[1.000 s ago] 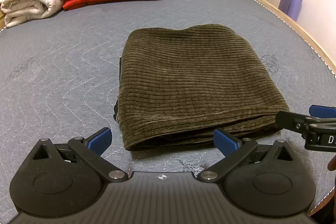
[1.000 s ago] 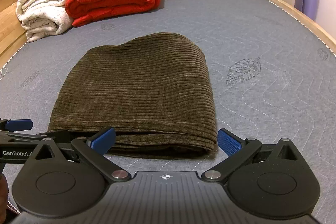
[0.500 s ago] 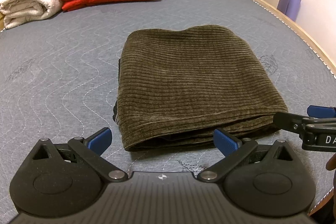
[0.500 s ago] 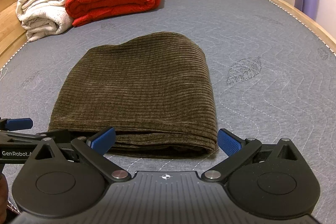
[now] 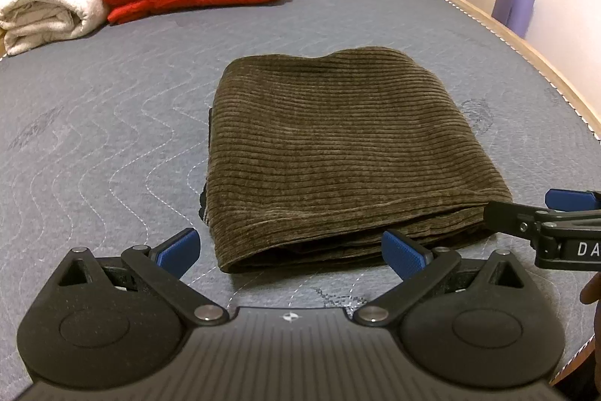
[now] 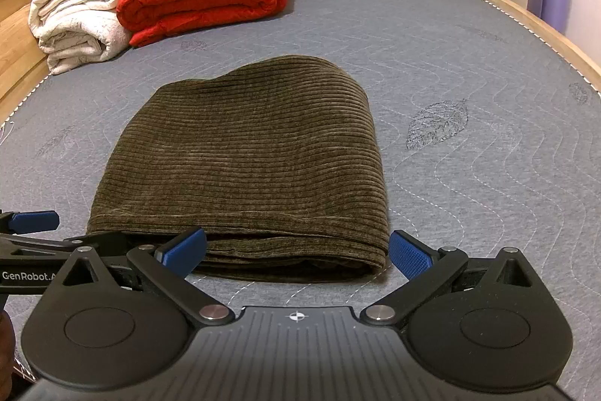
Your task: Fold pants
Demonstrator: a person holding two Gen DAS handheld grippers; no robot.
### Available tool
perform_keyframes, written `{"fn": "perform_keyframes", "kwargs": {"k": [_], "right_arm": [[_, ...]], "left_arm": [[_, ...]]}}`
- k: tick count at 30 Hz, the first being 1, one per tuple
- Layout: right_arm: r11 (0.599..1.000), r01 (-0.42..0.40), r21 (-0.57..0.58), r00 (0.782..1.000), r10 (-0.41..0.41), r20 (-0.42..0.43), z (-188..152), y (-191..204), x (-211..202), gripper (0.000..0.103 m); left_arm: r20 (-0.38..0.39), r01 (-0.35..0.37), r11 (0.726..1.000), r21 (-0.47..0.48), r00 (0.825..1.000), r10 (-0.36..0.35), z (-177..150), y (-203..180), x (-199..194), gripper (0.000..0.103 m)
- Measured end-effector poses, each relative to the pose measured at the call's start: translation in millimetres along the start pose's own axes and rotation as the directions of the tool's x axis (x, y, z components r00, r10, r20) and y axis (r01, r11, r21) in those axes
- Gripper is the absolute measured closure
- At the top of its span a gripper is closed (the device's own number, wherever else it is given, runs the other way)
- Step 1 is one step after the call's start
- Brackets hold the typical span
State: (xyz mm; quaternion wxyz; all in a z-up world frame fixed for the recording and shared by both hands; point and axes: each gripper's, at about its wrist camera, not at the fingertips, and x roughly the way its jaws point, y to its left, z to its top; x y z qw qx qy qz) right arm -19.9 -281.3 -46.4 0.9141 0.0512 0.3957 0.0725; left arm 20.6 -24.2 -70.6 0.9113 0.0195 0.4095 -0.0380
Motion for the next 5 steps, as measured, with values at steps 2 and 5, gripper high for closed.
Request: {"fn": "perform_keyframes", "kwargs": {"k": [2, 5], "right_arm": [[1.0, 0.0, 0.001, 1.0, 0.0, -0.001, -0.2, 0.4, 0.0, 0.001], [1.0, -0.002, 0.001, 1.0, 0.002, -0.002, 0.1, -1.8, 0.4, 0.001]], "left_arm": [[0.006, 0.003, 1.0, 0.01, 1.0, -0.003, -0.4, -1.1, -1.0, 0.0], [0.01, 0.004, 1.0, 0.015, 1.0, -0.004, -0.4, -2.6, -1.2, 0.0]]}}
